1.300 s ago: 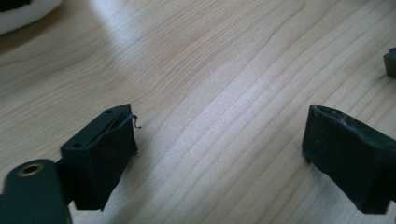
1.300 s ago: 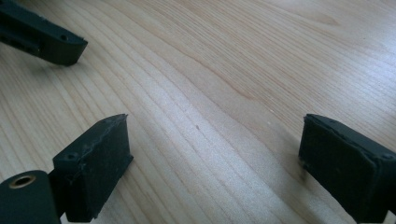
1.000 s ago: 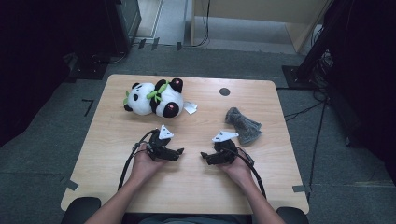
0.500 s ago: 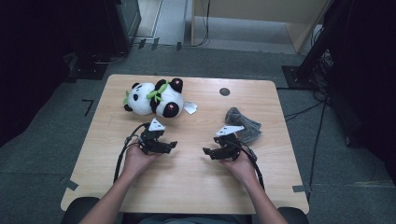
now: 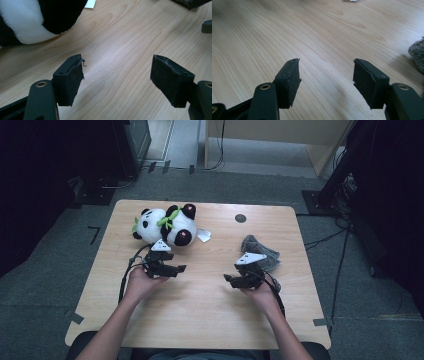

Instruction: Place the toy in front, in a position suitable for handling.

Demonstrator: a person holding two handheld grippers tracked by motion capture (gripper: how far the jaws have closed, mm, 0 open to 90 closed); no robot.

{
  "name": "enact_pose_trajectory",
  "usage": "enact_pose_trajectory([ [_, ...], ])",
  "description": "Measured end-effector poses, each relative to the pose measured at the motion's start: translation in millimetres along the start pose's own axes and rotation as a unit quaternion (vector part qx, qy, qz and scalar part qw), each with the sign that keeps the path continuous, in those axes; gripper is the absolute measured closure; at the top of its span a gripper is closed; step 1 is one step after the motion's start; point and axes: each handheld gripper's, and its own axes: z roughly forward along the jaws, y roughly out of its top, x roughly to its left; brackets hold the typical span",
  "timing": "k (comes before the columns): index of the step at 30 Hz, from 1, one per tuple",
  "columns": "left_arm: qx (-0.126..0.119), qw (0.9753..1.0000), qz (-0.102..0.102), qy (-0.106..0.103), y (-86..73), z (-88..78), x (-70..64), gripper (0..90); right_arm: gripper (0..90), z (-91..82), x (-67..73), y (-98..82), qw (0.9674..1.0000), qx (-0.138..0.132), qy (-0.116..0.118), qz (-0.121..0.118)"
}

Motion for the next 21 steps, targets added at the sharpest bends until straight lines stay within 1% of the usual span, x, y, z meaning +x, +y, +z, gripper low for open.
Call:
enact_pose_trajectory([
  [2, 0.002, 1.0, 0.002, 0.004, 1.1, -1.3, 1.0, 26.1, 38.8, -1.1, -1.4, 1.0, 1.0, -0.001, 0.002, 0.004],
  [5, 0.005, 0.9997, 0.018, 0.014, 6.0, -4.1, 2.1, 26.3, 38.8, -3.5, -4.2, 1.9, 1.0, -0.002, 0.003, 0.008],
  [6, 0.003, 0.9997, 0.02, 0.016, 8.3, -5.2, 2.8, 26.3, 38.9, -4.8, -5.3, 2.1, 0.9999, -0.002, 0.002, 0.012],
  [10, -0.007, 0.9999, 0.011, 0.006, 16.5, -11.0, 10.0, 26.9, 40.4, -8.6, -11.1, 1.8, 0.9998, -0.003, 0.003, 0.021],
  [13, -0.009, 0.9999, 0.011, 0.008, 19.4, -14.2, 13.7, 26.9, 40.8, -10.8, -15.2, 2.1, 0.9995, -0.003, 0.005, 0.03],
  [14, -0.011, 0.9999, 0.009, 0.008, 22.5, -17.5, 17.6, 26.9, 40.8, -11.3, -16.0, 2.4, 0.9995, -0.004, 0.005, 0.032],
  [16, -0.014, 0.9999, 0.006, 0.005, 25.7, -20.3, 21.4, 27.0, 40.7, -11.9, -17.4, 2.6, 0.9994, -0.003, 0.004, 0.033],
  [19, -0.018, 0.9998, 0.006, 0.01, 28.1, -22.4, 24.6, 27.3, 40.6, -12.7, -18.7, 3.2, 0.9993, -0.004, 0.001, 0.036],
  [21, -0.024, 0.9996, -0.001, 0.015, 29.5, -24.1, 29.3, 30.6, 40.5, -14.2, -19.7, 3.3, 0.9993, -0.009, -0.002, 0.036],
])
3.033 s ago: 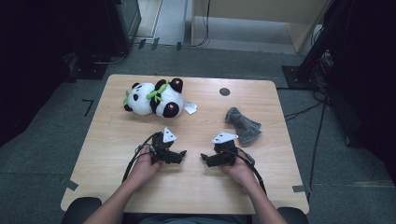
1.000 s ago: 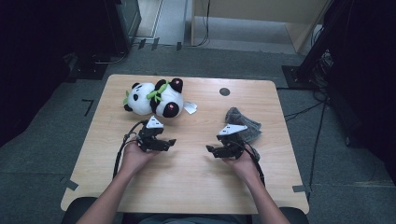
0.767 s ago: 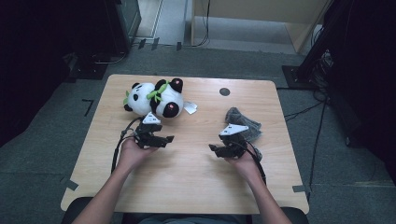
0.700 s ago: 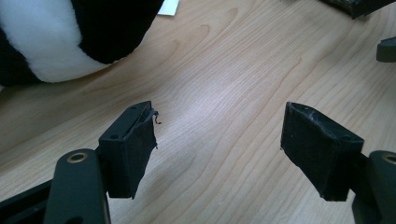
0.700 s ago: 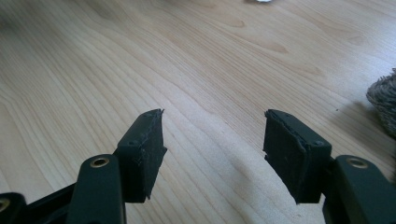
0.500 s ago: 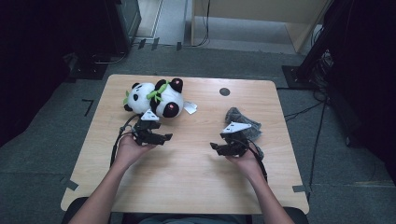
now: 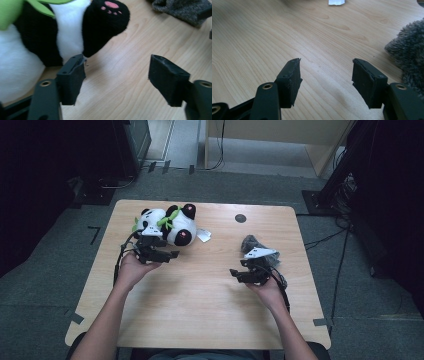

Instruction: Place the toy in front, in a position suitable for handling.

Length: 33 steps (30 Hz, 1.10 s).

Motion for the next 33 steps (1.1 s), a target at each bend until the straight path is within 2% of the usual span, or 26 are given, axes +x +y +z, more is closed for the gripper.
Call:
enact_pose_trajectory([
  [5, -0.005, 0.9999, -0.008, 0.012, 2.9, -1.8, 8.8, 30.2, 40.4, 1.1, -2.3, 0.2, 1.0, 0.008, -0.003, -0.003],
  [7, -0.007, 0.9997, -0.009, 0.024, 5.4, -3.1, 12.9, 30.0, 40.4, 1.2, -3.1, 0.0, 1.0, 0.01, -0.002, 0.001],
  [9, -0.012, 0.9997, -0.015, 0.016, 8.2, -3.7, 17.8, 31.4, 40.4, 1.1, -4.0, -0.4, 1.0, 0.009, -0.004, 0.001],
  [12, -0.023, 0.9992, -0.022, 0.023, 10.2, -4.4, 24.2, 33.3, 40.4, 0.2, -5.6, -1.1, 1.0, 0.007, -0.004, 0.003],
  [17, -0.022, 0.999, -0.03, 0.024, 15.2, -4.1, 32.7, 34.3, 40.4, -1.1, -7.4, -2.4, 0.9999, 0.008, -0.006, 0.007],
  [21, -0.029, 0.9987, -0.028, 0.031, 21.6, -5.4, 35.5, 35.2, 40.4, -1.4, -8.8, -1.3, 0.9999, 0.005, -0.006, 0.008],
  [23, -0.016, 0.9989, -0.025, 0.038, 27.0, -4.7, 36.9, 34.6, 40.4, -1.0, -9.1, 0.1, 1.0, 0.006, -0.005, 0.005],
  [25, -0.014, 0.9989, -0.022, 0.04, 30.3, -5.1, 37.2, 34.3, 40.4, -0.5, -9.2, 1.1, 1.0, 0.005, -0.004, 0.005],
  [27, -0.012, 0.9983, -0.01, 0.057, 41.5, -6.9, 38.2, 32.1, 40.4, 1.3, -9.3, 4.1, 1.0, 0.004, -0.001, 0.001],
  [31, -0.01, 0.9984, -0.006, 0.055, 52.7, -7.6, 40.4, 31.9, 40.4, 3.4, -8.9, 6.6, 1.0, 0.005, 0.003, -0.001],
  [33, -0.003, 0.9985, -0.007, 0.055, 60.8, -4.0, 47.6, 31.2, 40.3, 5.1, -8.9, 8.1, 0.9999, 0.006, 0.007, -0.004],
])
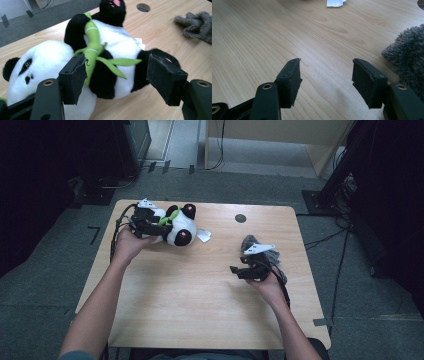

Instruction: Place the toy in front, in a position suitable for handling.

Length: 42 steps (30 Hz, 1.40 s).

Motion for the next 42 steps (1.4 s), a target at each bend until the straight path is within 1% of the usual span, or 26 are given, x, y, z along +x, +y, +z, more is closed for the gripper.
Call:
enact_pose_trajectory([
  [4, -0.004, 0.9999, -0.008, -0.005, 5.9, 6.0, 10.6, 30.0, 40.5, 0.2, -0.8, 0.4, 1.0, -0.003, 0.0, 0.003],
  [6, 0.0, 1.0, -0.006, 0.0, 7.9, 10.1, 15.5, 29.7, 40.6, -0.3, -2.2, 0.3, 1.0, -0.005, -0.001, 0.003],
  [8, 0.008, 0.9999, -0.009, -0.001, 9.2, 15.1, 20.2, 28.3, 40.6, -1.3, -3.6, 0.1, 0.9999, -0.007, -0.002, 0.008],
  [11, 0.011, 0.9999, -0.008, 0.004, 8.1, 22.6, 24.5, 26.1, 41.2, -3.3, -6.0, -0.2, 0.9998, -0.011, -0.002, 0.015],
  [12, 0.011, 0.9999, -0.012, 0.001, 7.1, 24.9, 25.4, 26.2, 41.3, -4.0, -6.5, -0.5, 0.9998, -0.012, -0.002, 0.015],
  [14, 0.01, 0.9999, -0.014, 0.0, 5.9, 27.1, 26.6, 26.1, 41.4, -4.6, -7.1, -0.6, 0.9998, -0.013, -0.004, 0.015],
  [16, -0.004, 0.9998, -0.02, 0.003, 3.1, 30.4, 28.6, 26.5, 41.8, -6.5, -10.5, -1.8, 0.9996, -0.016, -0.009, 0.02],
  [18, -0.009, 0.9997, -0.022, 0.003, 1.6, 31.8, 28.7, 27.3, 41.8, -8.3, -14.6, -2.8, 0.9994, -0.02, -0.013, 0.025],
  [22, -0.013, 0.9999, -0.008, 0.006, -3.4, 35.4, 24.5, 31.9, 41.9, -14.5, -22.7, -4.9, 0.9987, -0.024, -0.03, 0.032],
  [24, 0.001, 0.9999, -0.007, -0.011, -5.0, 39.1, 23.2, 37.5, 41.9, -18.1, -26.2, -5.1, 0.9984, -0.027, -0.036, 0.035],
  [25, 0.007, 0.9998, -0.006, -0.014, -6.0, 41.7, 21.7, 38.0, 41.9, -20.0, -28.0, -5.4, 0.998, -0.03, -0.04, 0.038],
  [26, 0.005, 0.9999, -0.001, -0.009, -7.0, 42.7, 20.0, 37.9, 41.9, -21.8, -30.1, -5.7, 0.9977, -0.033, -0.043, 0.041],
  [27, 0.0, 1.0, -0.002, -0.005, -7.8, 42.9, 19.2, 38.2, 41.9, -23.6, -32.2, -6.2, 0.9974, -0.035, -0.045, 0.044],
  [29, -0.006, 0.9999, -0.007, -0.005, -9.6, 43.1, 19.6, 39.0, 41.9, -26.6, -36.5, -7.4, 0.9965, -0.04, -0.052, 0.051],
  [31, -0.011, 0.9999, -0.007, -0.004, -12.3, 43.2, 20.2, 42.4, 42.1, -28.8, -40.7, -8.8, 0.9958, -0.043, -0.057, 0.057],
  [34, -0.013, 0.9998, -0.013, -0.009, -14.6, 43.1, 20.5, 50.7, 42.6, -30.3, -46.0, -10.5, 0.9948, -0.045, -0.064, 0.066],
  [36, -0.014, 0.9997, -0.019, -0.012, -15.5, 42.4, 19.8, 60.0, 42.9, -30.9, -48.8, -11.3, 0.9943, -0.044, -0.068, 0.069],
  [39, -0.01, 0.9996, -0.023, -0.008, -14.3, 40.6, 17.4, 64.9, 43.4, -32.0, -52.4, -12.2, 0.9937, -0.045, -0.073, 0.072],
  [40, -0.01, 0.9996, -0.027, -0.007, -13.4, 39.4, 17.2, 65.8, 43.6, -32.3, -53.1, -12.4, 0.9934, -0.046, -0.076, 0.073],
  [41, -0.011, 0.9992, -0.038, -0.005, -12.4, 38.2, 16.7, 66.7, 43.8, -32.4, -53.6, -12.7, 0.9932, -0.046, -0.077, 0.075],
  [42, -0.011, 0.999, -0.044, -0.005, -11.4, 36.8, 16.8, 67.5, 43.8, -32.3, -53.9, -12.8, 0.993, -0.046, -0.078, 0.076],
])
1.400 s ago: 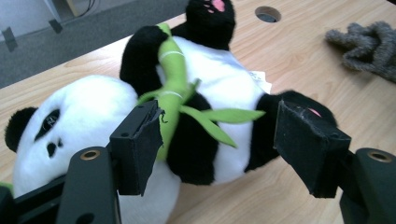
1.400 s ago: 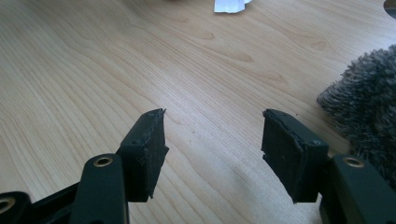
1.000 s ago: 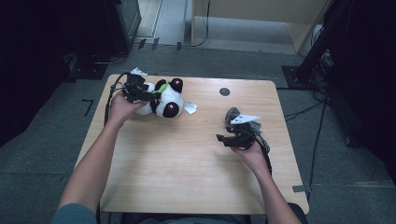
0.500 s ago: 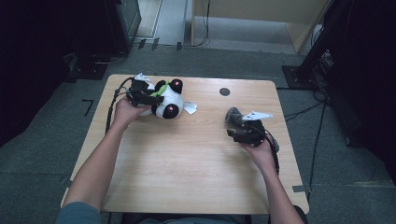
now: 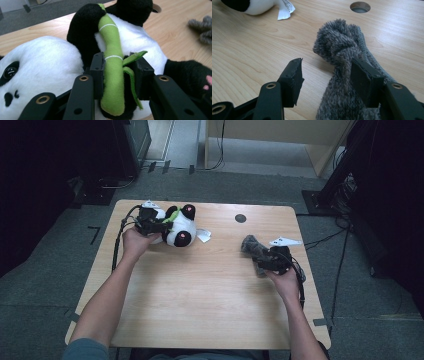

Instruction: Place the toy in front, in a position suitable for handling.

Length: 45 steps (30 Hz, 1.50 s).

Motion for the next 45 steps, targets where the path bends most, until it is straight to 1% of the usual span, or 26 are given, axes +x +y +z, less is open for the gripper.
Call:
enact_pose_trajectory([
  [1, -0.002, 1.0, -0.005, 0.001, 0.6, -1.3, -0.4, 68.2, 43.9, 0.2, -0.3, -0.1, 1.0, 0.001, -0.003, -0.002],
  [3, 0.0, 1.0, -0.003, 0.007, 1.5, -4.0, -1.5, 69.2, 44.4, 0.7, -1.5, -0.4, 1.0, 0.0, -0.005, -0.001],
  [5, 0.002, 1.0, -0.001, 0.009, 2.0, -5.5, -2.8, 69.7, 44.8, 1.1, -3.0, -0.2, 1.0, -0.001, -0.007, -0.001],
  [6, 0.005, 0.9999, 0.006, 0.013, 2.9, -9.4, -5.5, 69.8, 44.9, 1.3, -3.6, 0.4, 0.9999, -0.003, -0.01, -0.001],
  [11, -0.015, 0.9997, -0.019, 0.001, -0.2, -24.8, -11.5, 70.0, 45.9, 1.1, -8.0, 2.5, 0.9998, -0.01, -0.014, 0.006],
  [12, -0.015, 0.9997, -0.019, 0.001, -0.2, -24.8, -11.5, 70.0, 45.9, 1.1, -8.0, 2.5, 0.9998, -0.01, -0.014, 0.006],
  [13, -0.014, 0.9996, -0.023, -0.007, -2.8, -30.4, -15.3, 70.1, 47.0, 1.4, -8.4, 2.5, 0.9998, -0.009, -0.016, 0.005],
  [16, -0.011, 0.9996, -0.018, -0.017, -5.6, -37.6, -24.8, 70.2, 48.0, 1.8, -8.1, 2.7, 0.9998, -0.01, -0.018, 0.004],
  [18, -0.01, 0.9995, -0.019, -0.025, -7.0, -41.8, -31.6, 70.2, 48.7, 2.5, -8.1, 2.8, 0.9998, -0.01, -0.019, 0.003],
  [20, -0.01, 0.9992, -0.021, -0.034, -9.1, -45.1, -38.8, 70.2, 49.3, 3.7, -8.6, 3.5, 0.9997, -0.01, -0.021, 0.002],
  [21, -0.01, 0.9992, -0.021, -0.034, -9.1, -45.1, -38.8, 70.2, 49.7, 4.4, -8.8, 3.8, 0.9997, -0.011, -0.021, 0.002],
  [22, -0.007, 0.999, -0.019, -0.04, -11.2, -47.8, -45.7, 70.2, 50.7, 5.1, -9.3, 3.9, 0.9997, -0.013, -0.02, 0.003],
  [23, -0.007, 0.999, -0.019, -0.04, -11.2, -47.8, -45.7, 70.2, 50.7, 5.1, -9.3, 3.9, 0.9997, -0.013, -0.02, 0.003],
  [24, -0.004, 0.9987, -0.021, -0.045, -12.4, -50.5, -52.3, 70.2, 52.6, 7.0, -10.4, 3.9, 0.9997, -0.013, -0.02, 0.006],
  [25, -0.004, 0.9987, -0.021, -0.045, -12.4, -50.5, -52.3, 70.2, 53.3, 7.9, -10.7, 3.7, 0.9997, -0.012, -0.02, 0.005],
  [26, -0.004, 0.9986, -0.019, -0.05, -12.8, -54.0, -59.5, 70.2, 53.8, 8.9, -11.1, 3.4, 0.9997, -0.008, -0.024, 0.004],
  [27, -0.002, 0.9984, -0.018, -0.054, -12.6, -55.6, -63.2, 70.2, 54.2, 10.1, -11.7, 3.6, 0.9997, -0.002, -0.024, 0.004],
  [28, -0.002, 0.9984, -0.018, -0.054, -12.6, -55.6, -63.2, 70.2, 54.2, 10.1, -11.7, 3.6, 0.9997, -0.002, -0.024, 0.004],
  [29, 0.002, 0.9982, -0.014, -0.058, -12.3, -58.2, -71.5, 70.1, 55.3, 12.4, -12.9, 3.7, 0.9997, 0.003, -0.023, 0.005],
  [32, 0.003, 0.9981, -0.004, -0.062, -12.6, -61.3, -84.4, 70.2, 55.7, 15.3, -14.5, 4.3, 0.9997, 0.006, -0.022, 0.008],
  [33, 0.004, 0.9979, 0.0, -0.064, -12.7, -61.9, -88.3, 70.1, 55.9, 16.6, -15.1, 4.5, 0.9997, 0.007, -0.023, 0.009],
  [36, 0.008, 0.9973, -0.002, -0.073, -13.2, -61.2, -98.6, 70.1, 56.9, 19.8, -18.1, 4.4, 0.9997, 0.012, -0.019, 0.013],
  [39, 0.013, 0.9968, 0.0, -0.078, -13.3, -58.6, -109.9, 70.1, 57.9, 22.2, -21.4, 3.5, 0.9995, 0.018, -0.018, 0.018],
  [41, 0.013, 0.9962, 0.002, -0.087, -12.8, -57.3, -117.0, 70.1, 59.0, 23.0, -23.1, 2.6, 0.9994, 0.021, -0.018, 0.022],
  [43, 0.011, 0.996, 0.002, -0.088, -12.9, -55.6, -122.3, 70.0, 59.8, 23.7, -24.3, 1.7, 0.9994, 0.024, -0.015, 0.022],
  [45, 0.013, 0.9956, -0.003, -0.093, -13.3, -53.9, -125.7, 70.0, 60.5, 24.1, -24.5, 1.3, 0.9993, 0.028, -0.015, 0.02],
])
